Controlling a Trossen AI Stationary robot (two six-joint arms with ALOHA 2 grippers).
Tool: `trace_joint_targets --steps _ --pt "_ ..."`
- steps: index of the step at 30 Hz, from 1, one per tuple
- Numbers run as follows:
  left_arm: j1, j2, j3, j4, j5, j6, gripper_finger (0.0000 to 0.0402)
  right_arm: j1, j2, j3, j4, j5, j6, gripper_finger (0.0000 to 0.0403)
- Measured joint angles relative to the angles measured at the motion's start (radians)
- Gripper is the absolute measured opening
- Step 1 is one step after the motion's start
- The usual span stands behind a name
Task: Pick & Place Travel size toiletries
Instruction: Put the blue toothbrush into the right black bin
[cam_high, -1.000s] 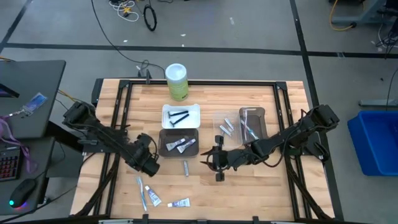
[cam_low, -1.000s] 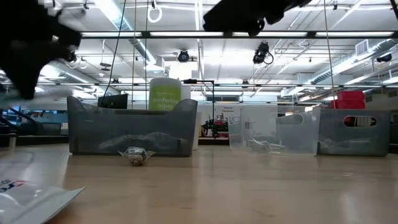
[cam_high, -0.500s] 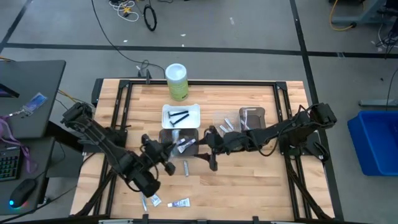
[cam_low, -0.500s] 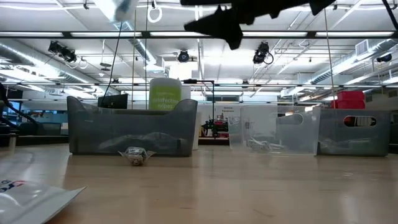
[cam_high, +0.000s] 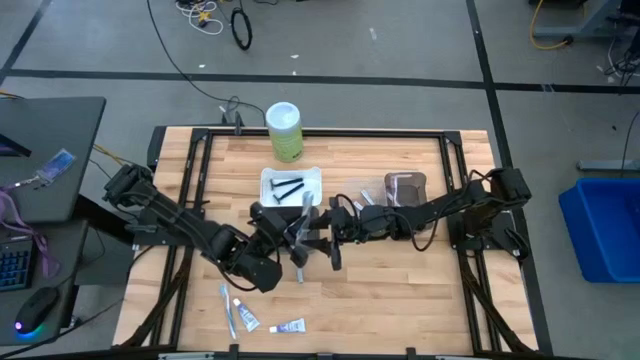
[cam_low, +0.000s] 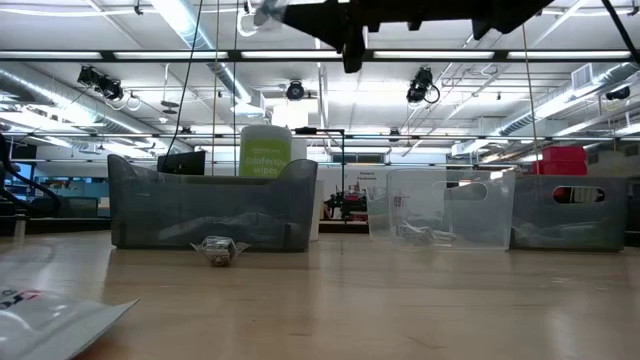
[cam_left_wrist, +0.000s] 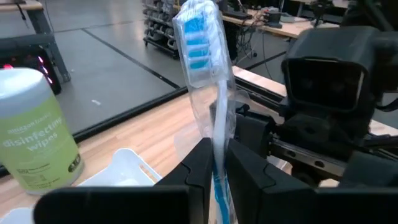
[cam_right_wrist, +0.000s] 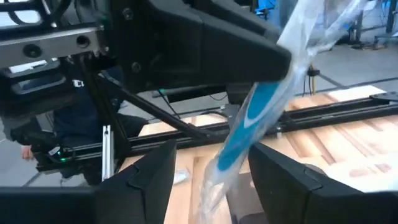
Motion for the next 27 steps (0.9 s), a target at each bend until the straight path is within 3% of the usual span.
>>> trace_joint_targets --steps 17,23,27 --pt "0.018 0.0 0.0 0.067 0.024 0.075 0.0038 -0.057 0.0 0.0 -0.005 0.035 -0.046 0.0119" --pt "0.025 -0.001 0.0 0.06 0.072 0.073 0.0047 -0.055 0.0 0.0 0.002 -0.074 -0.091 0.0056" --pt "0.025 -0.001 0.0 0.05 0.115 0.075 0.0052 -0.051 0.0 0.0 -0.035 -0.065 -0.091 0.003"
